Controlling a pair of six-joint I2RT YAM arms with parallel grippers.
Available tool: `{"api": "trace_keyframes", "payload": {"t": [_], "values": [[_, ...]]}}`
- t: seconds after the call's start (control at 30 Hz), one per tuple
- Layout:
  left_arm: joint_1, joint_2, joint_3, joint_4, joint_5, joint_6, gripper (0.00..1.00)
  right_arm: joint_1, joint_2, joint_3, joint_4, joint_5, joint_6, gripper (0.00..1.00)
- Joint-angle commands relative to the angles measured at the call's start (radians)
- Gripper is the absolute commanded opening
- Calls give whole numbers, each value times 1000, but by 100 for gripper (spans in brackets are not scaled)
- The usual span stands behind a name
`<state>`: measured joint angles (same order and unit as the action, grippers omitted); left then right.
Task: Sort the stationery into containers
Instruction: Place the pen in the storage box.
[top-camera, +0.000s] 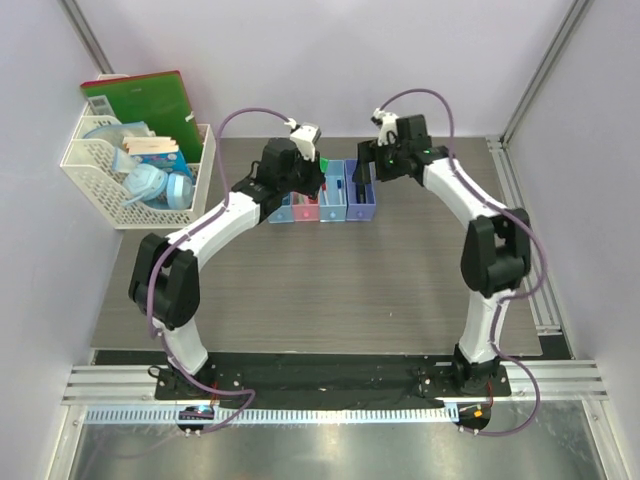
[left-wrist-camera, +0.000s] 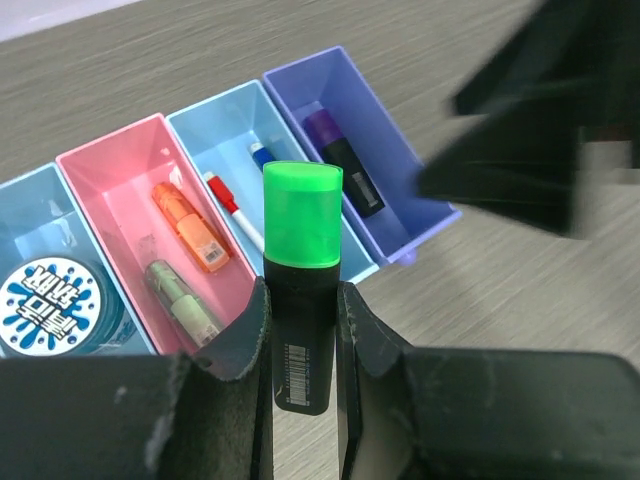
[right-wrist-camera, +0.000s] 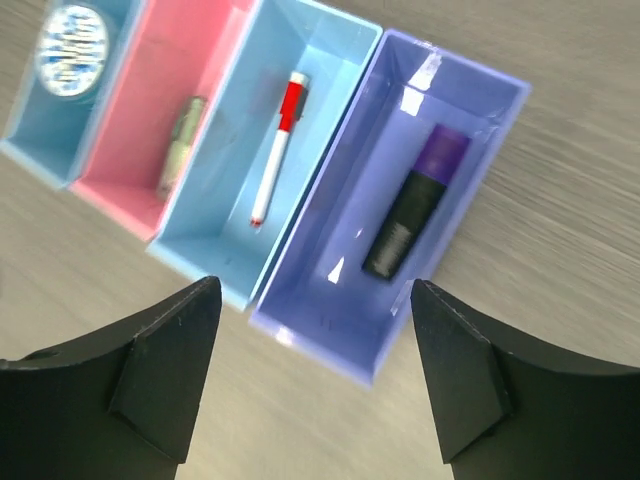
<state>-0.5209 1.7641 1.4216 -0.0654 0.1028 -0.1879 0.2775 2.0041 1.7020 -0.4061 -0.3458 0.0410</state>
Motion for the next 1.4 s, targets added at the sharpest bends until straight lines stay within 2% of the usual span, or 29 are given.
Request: {"api": "trace_keyframes", "payload": {"t": [0.0,0.1,0.27,0.47,0.67,0.87,1.37], "values": [[7,-5,51,61,-75,-59,0,-49,-296,-65,-29,36,-105,84],[7,-11,10,128,-87,-87,0,-104,-398,-123,-46,74,-153,84],[7,40,42,159,-57,-153,0,-228,-632,-272,-45,93,-254,84],[7,147,91,212,70,-237,0,-296,-879,-503,-56,148,-311,86],[12,282,195,236,208,-320,0,-319,-1048,-648,-86,195,-342,89],[21,379,307,217,238,-346,0,-347,-1105,-731,-97,183,-329,89],[41,564,499,225,307,-430,0,-394,-1140,-768,-89,140,-306,88]]}}
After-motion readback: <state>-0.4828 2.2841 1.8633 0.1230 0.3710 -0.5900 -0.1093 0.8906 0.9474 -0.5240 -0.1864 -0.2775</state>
